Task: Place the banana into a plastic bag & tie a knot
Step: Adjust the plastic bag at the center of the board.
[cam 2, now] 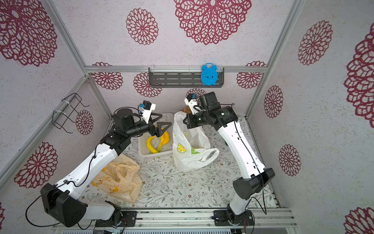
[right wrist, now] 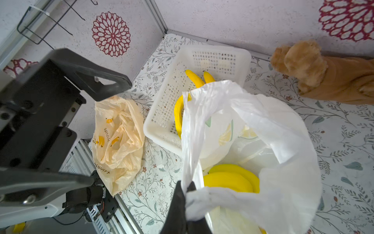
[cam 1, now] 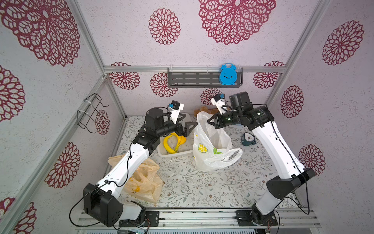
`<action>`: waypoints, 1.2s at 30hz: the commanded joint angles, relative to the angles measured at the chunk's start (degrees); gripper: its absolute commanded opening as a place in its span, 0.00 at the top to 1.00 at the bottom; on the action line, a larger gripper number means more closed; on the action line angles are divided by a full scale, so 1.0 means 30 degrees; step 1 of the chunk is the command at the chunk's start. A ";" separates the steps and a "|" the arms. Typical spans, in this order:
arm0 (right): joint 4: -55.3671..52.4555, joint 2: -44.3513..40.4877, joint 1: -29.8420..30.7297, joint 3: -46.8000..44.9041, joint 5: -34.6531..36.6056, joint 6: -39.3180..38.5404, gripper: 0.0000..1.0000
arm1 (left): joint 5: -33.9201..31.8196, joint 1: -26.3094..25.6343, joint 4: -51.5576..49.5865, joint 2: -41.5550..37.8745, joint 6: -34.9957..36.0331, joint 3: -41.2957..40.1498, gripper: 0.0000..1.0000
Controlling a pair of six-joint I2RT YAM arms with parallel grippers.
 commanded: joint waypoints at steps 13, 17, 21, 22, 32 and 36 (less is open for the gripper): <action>0.2222 -0.1319 -0.0092 0.1393 -0.4172 0.1770 1.00 | 0.0381 -0.1084 -0.0540 0.3289 0.4674 0.4116 0.03; 0.3053 -0.1467 -0.0093 0.1410 -0.5610 0.2224 1.00 | 0.1363 -0.1111 -0.1084 0.4160 0.4869 0.5281 0.03; 0.3940 -0.1384 -0.0106 0.1523 -0.6810 0.2839 1.00 | 0.2017 -0.1432 -0.1380 0.4972 0.4894 0.6229 0.03; 0.4135 -0.1308 -0.0118 0.1544 -0.6900 0.3011 1.00 | 0.2017 -0.1577 -0.1387 0.5135 0.4872 0.6382 0.03; 0.5063 -0.0852 -0.0109 0.1316 -0.7135 0.4001 1.00 | -0.2421 -0.2698 0.3092 0.5721 0.2642 0.5163 0.03; 0.5283 -0.1169 -0.0223 0.0490 -0.6728 0.4082 1.00 | -0.4059 -0.2789 0.5289 0.5631 0.0957 0.4290 0.31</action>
